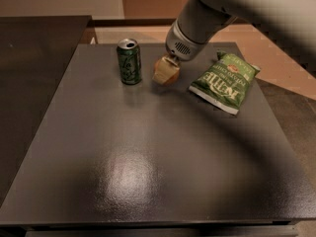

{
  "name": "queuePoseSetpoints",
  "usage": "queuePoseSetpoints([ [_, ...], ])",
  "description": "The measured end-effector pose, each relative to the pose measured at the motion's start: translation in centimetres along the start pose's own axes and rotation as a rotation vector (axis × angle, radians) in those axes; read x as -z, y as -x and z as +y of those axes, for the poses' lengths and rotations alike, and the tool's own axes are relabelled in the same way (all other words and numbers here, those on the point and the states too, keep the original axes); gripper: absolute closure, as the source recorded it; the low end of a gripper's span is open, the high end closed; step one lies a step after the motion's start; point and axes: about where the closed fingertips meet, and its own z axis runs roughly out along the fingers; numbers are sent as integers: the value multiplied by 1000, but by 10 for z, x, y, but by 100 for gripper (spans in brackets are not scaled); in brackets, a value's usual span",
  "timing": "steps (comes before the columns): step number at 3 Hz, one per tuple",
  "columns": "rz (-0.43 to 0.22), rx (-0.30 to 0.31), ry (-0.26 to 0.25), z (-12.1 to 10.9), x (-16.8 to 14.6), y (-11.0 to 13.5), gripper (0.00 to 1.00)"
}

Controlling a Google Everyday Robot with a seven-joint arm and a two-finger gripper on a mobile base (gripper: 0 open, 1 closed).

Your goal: Move orange near green can

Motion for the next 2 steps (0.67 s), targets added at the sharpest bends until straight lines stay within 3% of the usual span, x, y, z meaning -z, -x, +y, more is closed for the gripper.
queuePoseSetpoints([
  [1, 3, -8, 23, -3, -20, 0, 100],
  [2, -5, -12, 53, -3, -38, -3, 82],
])
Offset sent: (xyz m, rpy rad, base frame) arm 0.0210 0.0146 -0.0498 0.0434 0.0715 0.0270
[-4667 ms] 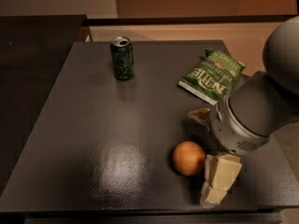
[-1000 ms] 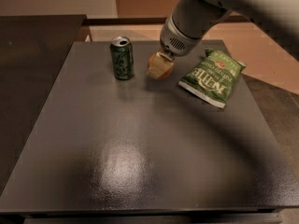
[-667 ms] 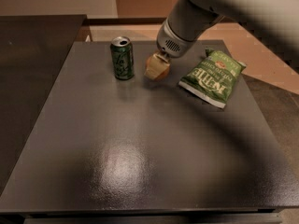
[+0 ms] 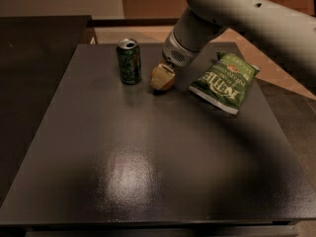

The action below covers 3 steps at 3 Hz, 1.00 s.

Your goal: Move orange near green can

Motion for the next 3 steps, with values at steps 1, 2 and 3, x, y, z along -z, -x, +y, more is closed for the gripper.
queuePoseSetpoints([
  [1, -23, 10, 23, 2, -8, 1, 59],
  [2, -21, 11, 25, 3, -9, 2, 35],
  [3, -20, 13, 28, 4, -11, 2, 12],
])
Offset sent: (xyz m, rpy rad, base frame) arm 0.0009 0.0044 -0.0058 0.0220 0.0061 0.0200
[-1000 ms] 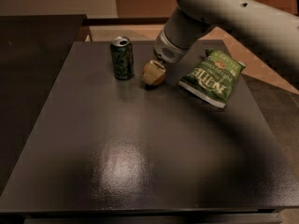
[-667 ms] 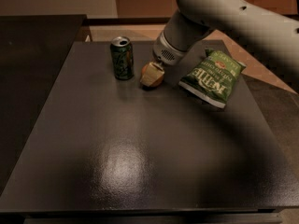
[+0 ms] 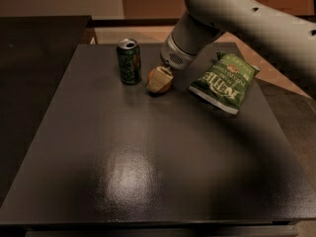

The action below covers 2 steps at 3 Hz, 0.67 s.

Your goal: Move orange near green can

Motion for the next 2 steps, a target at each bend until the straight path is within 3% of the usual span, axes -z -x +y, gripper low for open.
queuePoseSetpoints([
  [1, 1, 1, 2, 1, -1, 0, 0],
  [2, 1, 1, 3, 1, -1, 0, 0],
])
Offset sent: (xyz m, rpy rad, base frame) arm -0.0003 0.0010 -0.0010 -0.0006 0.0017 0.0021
